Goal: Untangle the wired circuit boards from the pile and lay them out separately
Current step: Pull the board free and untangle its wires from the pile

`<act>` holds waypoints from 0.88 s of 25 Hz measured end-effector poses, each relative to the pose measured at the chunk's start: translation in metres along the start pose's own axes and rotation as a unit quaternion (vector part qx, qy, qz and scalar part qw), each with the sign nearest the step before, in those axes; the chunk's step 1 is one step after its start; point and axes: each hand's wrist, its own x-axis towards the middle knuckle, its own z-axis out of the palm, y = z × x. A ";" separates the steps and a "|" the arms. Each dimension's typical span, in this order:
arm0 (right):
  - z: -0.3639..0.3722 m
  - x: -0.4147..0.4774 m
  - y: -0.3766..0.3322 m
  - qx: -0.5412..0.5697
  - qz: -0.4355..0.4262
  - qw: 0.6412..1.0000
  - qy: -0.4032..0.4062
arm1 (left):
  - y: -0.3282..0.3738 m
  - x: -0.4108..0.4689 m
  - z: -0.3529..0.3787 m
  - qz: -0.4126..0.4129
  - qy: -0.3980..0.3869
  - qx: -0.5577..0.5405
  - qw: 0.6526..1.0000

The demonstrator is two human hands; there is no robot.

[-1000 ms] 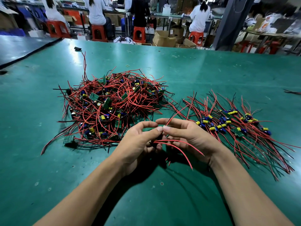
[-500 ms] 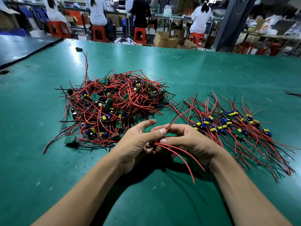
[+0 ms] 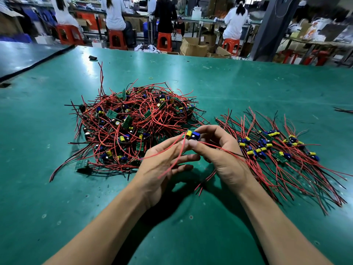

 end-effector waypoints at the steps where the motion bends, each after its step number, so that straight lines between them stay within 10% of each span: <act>1: 0.002 0.000 0.001 -0.011 -0.008 1.000 -0.005 | 0.001 0.000 0.001 0.004 0.007 -0.004 1.000; 7: -0.005 0.001 -0.004 -0.062 -0.020 0.992 -0.111 | 0.008 0.005 -0.006 0.005 0.052 -0.020 0.998; 22: -0.008 0.002 -0.001 -0.143 0.002 0.986 -0.084 | -0.003 0.002 -0.001 0.005 0.056 0.039 0.998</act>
